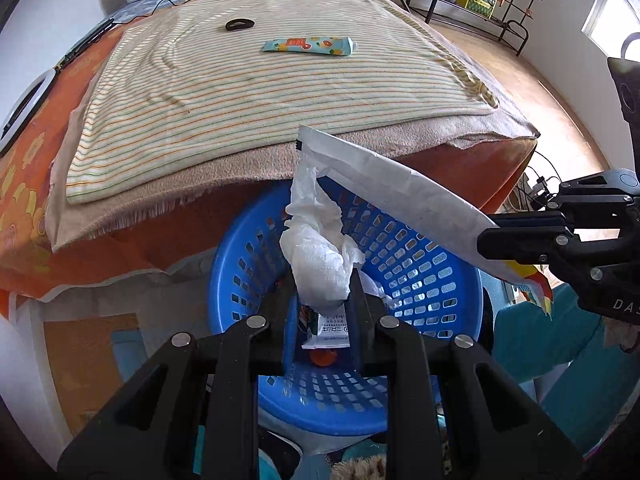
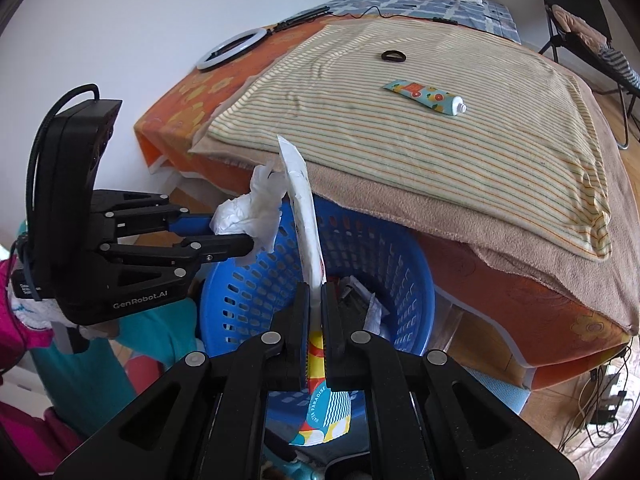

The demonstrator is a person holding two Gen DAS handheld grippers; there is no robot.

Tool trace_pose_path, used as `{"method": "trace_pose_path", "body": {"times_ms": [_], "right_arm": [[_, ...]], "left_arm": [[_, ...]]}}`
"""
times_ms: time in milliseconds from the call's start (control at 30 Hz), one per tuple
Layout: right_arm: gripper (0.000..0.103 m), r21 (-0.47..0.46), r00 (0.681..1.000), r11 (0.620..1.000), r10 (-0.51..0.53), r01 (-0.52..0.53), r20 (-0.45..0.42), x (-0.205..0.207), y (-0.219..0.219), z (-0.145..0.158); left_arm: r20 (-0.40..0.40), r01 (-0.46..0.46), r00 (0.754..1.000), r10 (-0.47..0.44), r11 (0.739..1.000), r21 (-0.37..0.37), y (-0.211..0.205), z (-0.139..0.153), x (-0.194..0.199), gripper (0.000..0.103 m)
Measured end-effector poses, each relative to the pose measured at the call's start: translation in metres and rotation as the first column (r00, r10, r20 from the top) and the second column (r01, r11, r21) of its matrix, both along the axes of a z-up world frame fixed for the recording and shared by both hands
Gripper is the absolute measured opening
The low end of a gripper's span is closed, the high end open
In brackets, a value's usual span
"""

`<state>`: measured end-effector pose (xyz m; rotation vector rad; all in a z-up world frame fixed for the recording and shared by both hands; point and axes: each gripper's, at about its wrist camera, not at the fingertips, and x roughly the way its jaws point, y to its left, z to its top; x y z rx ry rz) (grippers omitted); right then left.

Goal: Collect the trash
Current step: 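Carry the tissue and long tube over the blue basket with both tools, then open both tools to drop the tissue and tube into the basket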

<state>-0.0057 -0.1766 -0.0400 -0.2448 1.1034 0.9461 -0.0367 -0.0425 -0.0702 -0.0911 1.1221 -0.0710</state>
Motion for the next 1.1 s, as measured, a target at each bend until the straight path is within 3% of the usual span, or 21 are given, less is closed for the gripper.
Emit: {"method": "trace_pose_path", "body": {"times_ms": [500, 1100], "right_arm": [[0.004, -0.073, 0.997, 0.997, 0.008, -0.013, -0.073, -0.001, 0.004, -0.048], [0.005, -0.089, 0.992, 0.995, -0.043, 0.033, -0.122, 0.011, 0.0, -0.064]], "left_arm": [[-0.124, 0.032, 0.992, -0.032, 0.999, 0.0, -0.012, -0.044, 0.0, 0.02], [-0.177, 0.017, 0.984, -0.016, 1.0, 0.005, -0.006, -0.063, 0.007, 0.02]]}}
